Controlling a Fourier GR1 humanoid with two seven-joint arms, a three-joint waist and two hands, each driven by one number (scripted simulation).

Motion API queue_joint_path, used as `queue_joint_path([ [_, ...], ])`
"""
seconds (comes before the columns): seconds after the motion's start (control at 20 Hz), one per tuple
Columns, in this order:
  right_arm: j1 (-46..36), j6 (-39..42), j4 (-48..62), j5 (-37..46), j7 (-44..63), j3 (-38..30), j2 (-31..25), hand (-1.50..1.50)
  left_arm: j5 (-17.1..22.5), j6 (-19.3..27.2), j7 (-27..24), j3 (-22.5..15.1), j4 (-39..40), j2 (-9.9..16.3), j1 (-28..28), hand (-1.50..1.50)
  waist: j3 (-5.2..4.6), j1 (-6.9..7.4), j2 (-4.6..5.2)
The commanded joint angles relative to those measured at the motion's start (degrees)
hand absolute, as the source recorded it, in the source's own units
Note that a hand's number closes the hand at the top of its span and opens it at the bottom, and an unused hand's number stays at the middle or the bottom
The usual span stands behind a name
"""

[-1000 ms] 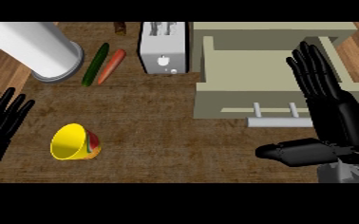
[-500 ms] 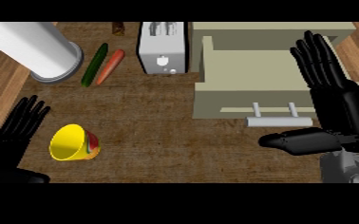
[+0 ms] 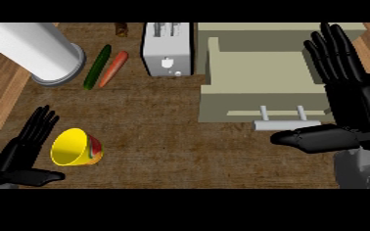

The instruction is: Pick up the cup, place it into the drawer and close the drawer

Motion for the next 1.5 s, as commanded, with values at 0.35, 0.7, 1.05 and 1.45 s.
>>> queue_joint_path([
  [0.35,-0.2,0.2,-0.5,-0.1,0.3,-0.4,0.3,-1.5,-7.7,1.2,-20.5,-1.2,26.2,2.6,-9.4,-1.5,-0.08,-0.46,0.15],
  [0.7,-3.4,-0.1,-2.7,-1.5,5.8,-0.4,-0.7,-1.5,-9.8,5.2,-26.5,-3.0,31.2,-1.4,-11.1,-1.5,-0.26,-0.98,0.32],
  [1.05,-3.1,1.2,1.8,-1.5,1.0,-2.2,-1.1,-1.5,-10.7,4.8,-28.5,-3.6,34.4,-0.7,-14.3,-1.5,-0.23,-0.91,0.48],
  [1.45,-3.0,3.4,0.7,-4.3,2.7,-3.9,-3.2,-1.5,-12.0,5.9,-32.2,-5.0,35.7,-3.1,-13.7,-1.5,-0.37,-1.61,0.67],
])
